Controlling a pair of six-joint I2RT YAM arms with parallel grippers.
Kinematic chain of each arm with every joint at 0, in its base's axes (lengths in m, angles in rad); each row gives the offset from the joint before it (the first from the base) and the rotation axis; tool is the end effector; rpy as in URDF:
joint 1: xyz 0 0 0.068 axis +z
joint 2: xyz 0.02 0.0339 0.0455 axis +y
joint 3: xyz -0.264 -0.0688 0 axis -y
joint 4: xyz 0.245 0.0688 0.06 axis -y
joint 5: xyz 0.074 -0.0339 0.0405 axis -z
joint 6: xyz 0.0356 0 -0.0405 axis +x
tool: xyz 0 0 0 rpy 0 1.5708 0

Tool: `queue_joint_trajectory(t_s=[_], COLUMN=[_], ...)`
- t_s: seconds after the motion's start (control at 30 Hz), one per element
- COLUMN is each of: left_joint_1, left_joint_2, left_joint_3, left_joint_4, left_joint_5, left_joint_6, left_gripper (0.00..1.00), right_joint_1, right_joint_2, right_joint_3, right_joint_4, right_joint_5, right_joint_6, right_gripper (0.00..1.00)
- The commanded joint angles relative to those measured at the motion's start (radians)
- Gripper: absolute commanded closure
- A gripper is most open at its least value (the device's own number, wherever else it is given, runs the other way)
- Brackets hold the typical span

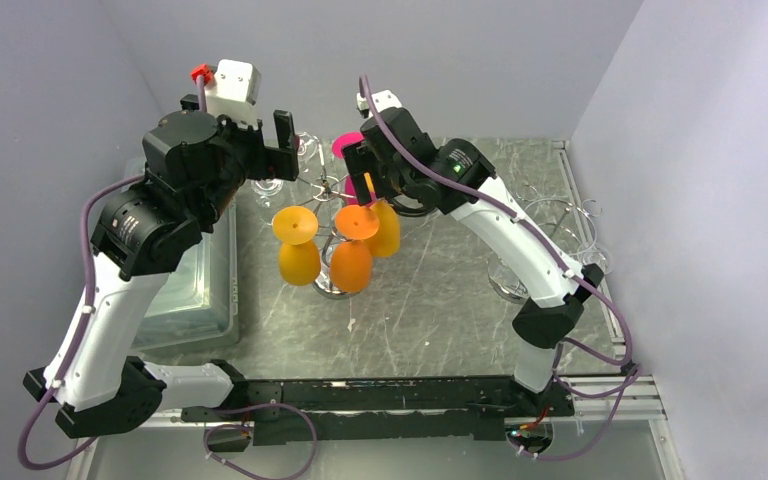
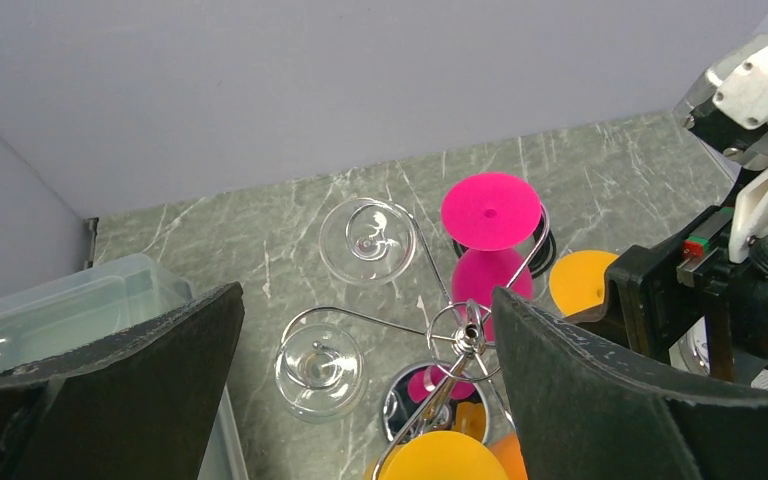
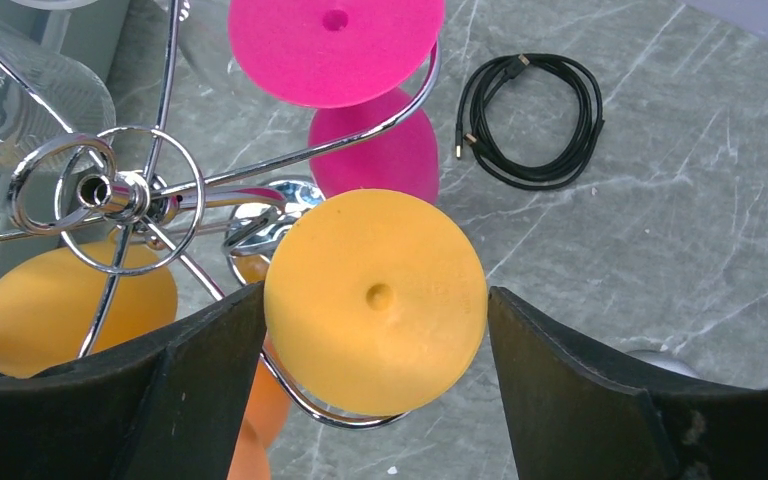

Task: Take the wine glass off the wine glass rack
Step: Pick up the wine glass from the wine rack.

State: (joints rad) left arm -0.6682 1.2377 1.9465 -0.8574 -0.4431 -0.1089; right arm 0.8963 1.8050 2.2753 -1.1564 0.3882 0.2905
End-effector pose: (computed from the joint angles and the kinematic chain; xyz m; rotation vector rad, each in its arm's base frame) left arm 0.1551 -0.1030 0.5523 0.1502 1.7023 -0.1978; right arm 0.2324 0.2690 0.4670 -0.4601 2.1579 0.2238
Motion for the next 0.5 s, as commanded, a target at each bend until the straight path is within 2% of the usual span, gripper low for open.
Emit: queue_joint_trajectory(t_s=[0.0,0.2,0.47], left_joint_1=[-0.002,-0.002,-0.002], left_joint_2=[-0.02,-0.026,-0.03], left_joint_3=[-0.004,-0.017,-0.023], left_joint_4=[0.043,0.047,0.054], left_joint_5=[-0.024,-0.03,-0.04], left_joint_6=[0.0,-0.002,-0.005], left_gripper=[0.01,0.01,0.01], right_joint_1=[0.004,0.004,0.004], right_joint_2=[0.011,0.014,0.001], right_joint_3=[0.034,0.032,0.028], right_joint_4=[-0.014,-0.013,-0.004], right_joint_5=[0.023,0.019,0.017], right_joint_6=[-0.007,-0.006,0.007], right_gripper=[0.19,0.26,0.45])
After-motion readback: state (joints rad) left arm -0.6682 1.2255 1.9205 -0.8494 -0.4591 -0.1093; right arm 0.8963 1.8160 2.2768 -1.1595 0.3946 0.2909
